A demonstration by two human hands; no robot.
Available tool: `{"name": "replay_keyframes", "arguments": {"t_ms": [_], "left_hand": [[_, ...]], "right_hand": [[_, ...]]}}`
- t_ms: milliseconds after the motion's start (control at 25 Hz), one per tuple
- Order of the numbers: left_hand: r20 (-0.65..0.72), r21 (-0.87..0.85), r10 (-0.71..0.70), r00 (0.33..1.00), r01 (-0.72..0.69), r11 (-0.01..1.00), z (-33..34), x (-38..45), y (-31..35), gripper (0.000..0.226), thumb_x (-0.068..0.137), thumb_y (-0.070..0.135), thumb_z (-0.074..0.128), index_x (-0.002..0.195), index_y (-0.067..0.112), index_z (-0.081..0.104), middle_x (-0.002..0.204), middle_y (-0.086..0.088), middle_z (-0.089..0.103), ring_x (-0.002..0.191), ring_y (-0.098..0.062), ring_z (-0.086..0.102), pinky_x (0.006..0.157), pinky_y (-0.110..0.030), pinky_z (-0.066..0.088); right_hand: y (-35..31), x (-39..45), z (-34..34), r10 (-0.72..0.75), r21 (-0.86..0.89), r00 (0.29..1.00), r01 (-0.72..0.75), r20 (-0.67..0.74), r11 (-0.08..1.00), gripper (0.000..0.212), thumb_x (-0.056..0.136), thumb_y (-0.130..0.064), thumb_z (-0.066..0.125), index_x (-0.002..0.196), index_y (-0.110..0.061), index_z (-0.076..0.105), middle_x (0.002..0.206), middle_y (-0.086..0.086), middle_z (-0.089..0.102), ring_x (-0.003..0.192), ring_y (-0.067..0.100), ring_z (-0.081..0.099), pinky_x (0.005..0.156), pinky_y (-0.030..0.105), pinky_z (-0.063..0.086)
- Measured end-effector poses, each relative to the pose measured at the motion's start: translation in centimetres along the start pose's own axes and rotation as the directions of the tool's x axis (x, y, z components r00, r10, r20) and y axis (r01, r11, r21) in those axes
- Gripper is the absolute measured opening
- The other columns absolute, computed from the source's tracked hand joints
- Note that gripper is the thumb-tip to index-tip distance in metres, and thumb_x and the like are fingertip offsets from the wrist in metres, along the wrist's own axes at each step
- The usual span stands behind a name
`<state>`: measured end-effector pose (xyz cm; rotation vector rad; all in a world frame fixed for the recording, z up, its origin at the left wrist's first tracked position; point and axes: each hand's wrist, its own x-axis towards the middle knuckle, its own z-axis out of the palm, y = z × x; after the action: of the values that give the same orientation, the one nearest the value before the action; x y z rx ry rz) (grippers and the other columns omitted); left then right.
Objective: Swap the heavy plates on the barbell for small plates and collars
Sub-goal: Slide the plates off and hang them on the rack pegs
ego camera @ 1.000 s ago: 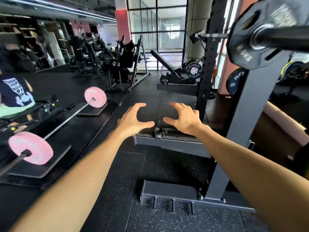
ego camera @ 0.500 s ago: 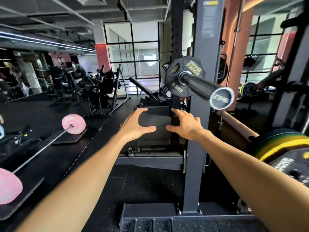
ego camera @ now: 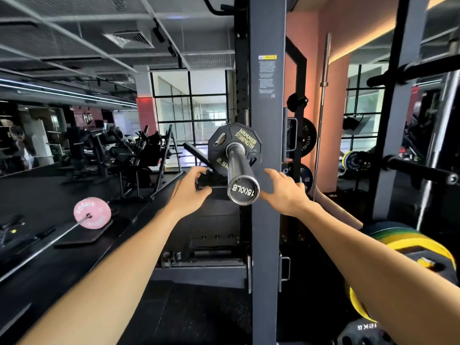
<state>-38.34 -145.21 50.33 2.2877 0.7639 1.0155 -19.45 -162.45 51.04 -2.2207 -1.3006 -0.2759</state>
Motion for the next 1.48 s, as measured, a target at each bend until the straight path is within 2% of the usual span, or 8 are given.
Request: {"name": "replay_keyframes", "arguments": {"t_ms": [280, 520, 640, 760, 920, 1120, 1400, 1480], "left_hand": [[-0.059, 0.107, 0.010, 0.998, -0.004, 0.994, 0.9, 10.0, 0.7, 0.051, 0.092, 0.022, 0.056, 0.141, 0.023, 0.042, 0.135, -0.005, 0.054, 0.113, -0.025, 0.056, 0.087, -0.028, 0.040], [-0.081, 0.131, 0.046, 0.996, -0.035, 0.991, 4.0, 17.5, 0.1, 0.067, 0.091, 0.021, 0.055, 0.150, 0.028, 0.025, 0.150, -0.006, 0.039, 0.133, -0.028, 0.041, 0.109, -0.041, 0.036], [-0.142, 0.172, 0.109, 0.984, -0.084, 0.982, 4.6, 20.8, 0.9, 0.064, 0.092, 0.015, 0.054, 0.148, 0.029, 0.027, 0.144, -0.007, 0.045, 0.124, -0.030, 0.049, 0.101, -0.043, 0.043], [-0.148, 0.339, 0.135, 0.980, -0.078, 0.938, 4.9, 22.2, 1.6, 0.057, 0.094, 0.007, 0.049, 0.145, 0.025, 0.033, 0.130, -0.013, 0.054, 0.108, -0.034, 0.057, 0.086, -0.043, 0.049], [-0.152, 0.584, 0.116, 0.981, -0.005, 0.811, 4.4, 21.7, 2.2, 0.038, 0.096, 0.010, 0.047, 0.133, 0.012, 0.037, 0.110, -0.020, 0.061, 0.098, -0.041, 0.058, 0.068, -0.042, 0.042], [-0.214, 0.499, 0.004, 0.977, 0.106, 0.860, 2.9, 17.8, 2.9, 0.051, 0.089, 0.013, 0.052, 0.139, 0.021, 0.046, 0.117, -0.018, 0.061, 0.107, -0.040, 0.058, 0.081, -0.042, 0.047], [-0.252, 0.477, 0.005, 0.968, 0.120, 0.871, 0.2, 8.3, 6.7, 0.046, 0.089, 0.013, 0.049, 0.134, 0.017, 0.051, 0.116, -0.018, 0.062, 0.106, -0.038, 0.057, 0.075, -0.037, 0.041], [-0.263, 0.458, -0.010, 0.965, 0.134, 0.879, -0.5, 5.7, 7.6, 0.045, 0.089, 0.012, 0.049, 0.134, 0.017, 0.051, 0.117, -0.019, 0.062, 0.107, -0.039, 0.057, 0.078, -0.039, 0.044]], "right_hand": [[0.4, 8.4, 0.7, 0.063, 0.007, 0.997, -0.062, -0.036, 0.998, 0.064, 0.092, -0.039, 0.056, 0.145, -0.016, 0.028, 0.143, 0.009, 0.042, 0.131, 0.033, 0.041, 0.106, 0.052, 0.033], [1.6, 15.4, 3.4, 0.170, 0.129, 0.985, -0.172, 0.027, 0.977, 0.062, 0.090, -0.032, 0.058, 0.140, -0.010, 0.029, 0.139, 0.015, 0.040, 0.126, 0.037, 0.044, 0.102, 0.047, 0.040], [1.6, 18.5, 4.5, 0.200, 0.299, 0.978, -0.210, 0.067, 0.931, 0.054, 0.090, -0.024, 0.059, 0.132, -0.005, 0.031, 0.133, 0.019, 0.047, 0.118, 0.038, 0.050, 0.091, 0.039, 0.043], [1.5, 19.8, 5.1, 0.237, 0.314, 0.971, -0.236, 0.034, 0.920, 0.042, 0.090, -0.008, 0.053, 0.126, 0.001, 0.033, 0.128, 0.024, 0.051, 0.117, 0.040, 0.051, 0.079, 0.031, 0.037], [1.8, 19.8, 4.2, 0.240, 0.330, 0.970, -0.238, 0.035, 0.913, 0.036, 0.089, -0.012, 0.050, 0.122, -0.004, 0.039, 0.130, 0.016, 0.049, 0.118, 0.037, 0.051, 0.088, 0.034, 0.041], [0.8, 17.5, 2.3, 0.171, 0.254, 0.984, -0.153, -0.052, 0.955, 0.017, 0.089, -0.017, 0.047, 0.101, -0.011, 0.035, 0.094, 0.013, 0.054, 0.087, 0.039, 0.054, 0.073, 0.038, 0.040], [-1.1, 9.2, -1.7, 0.125, 0.201, 0.988, -0.105, -0.091, 0.974, 0.015, 0.088, -0.014, 0.044, 0.103, -0.011, 0.041, 0.076, 0.007, 0.053, 0.057, 0.029, 0.054, 0.071, 0.036, 0.046], [-1.6, 6.6, -2.7, 0.096, 0.173, 0.989, -0.076, -0.108, 0.982, 0.015, 0.090, -0.015, 0.045, 0.104, -0.010, 0.041, 0.076, 0.007, 0.052, 0.060, 0.028, 0.051, 0.071, 0.035, 0.042]]}}
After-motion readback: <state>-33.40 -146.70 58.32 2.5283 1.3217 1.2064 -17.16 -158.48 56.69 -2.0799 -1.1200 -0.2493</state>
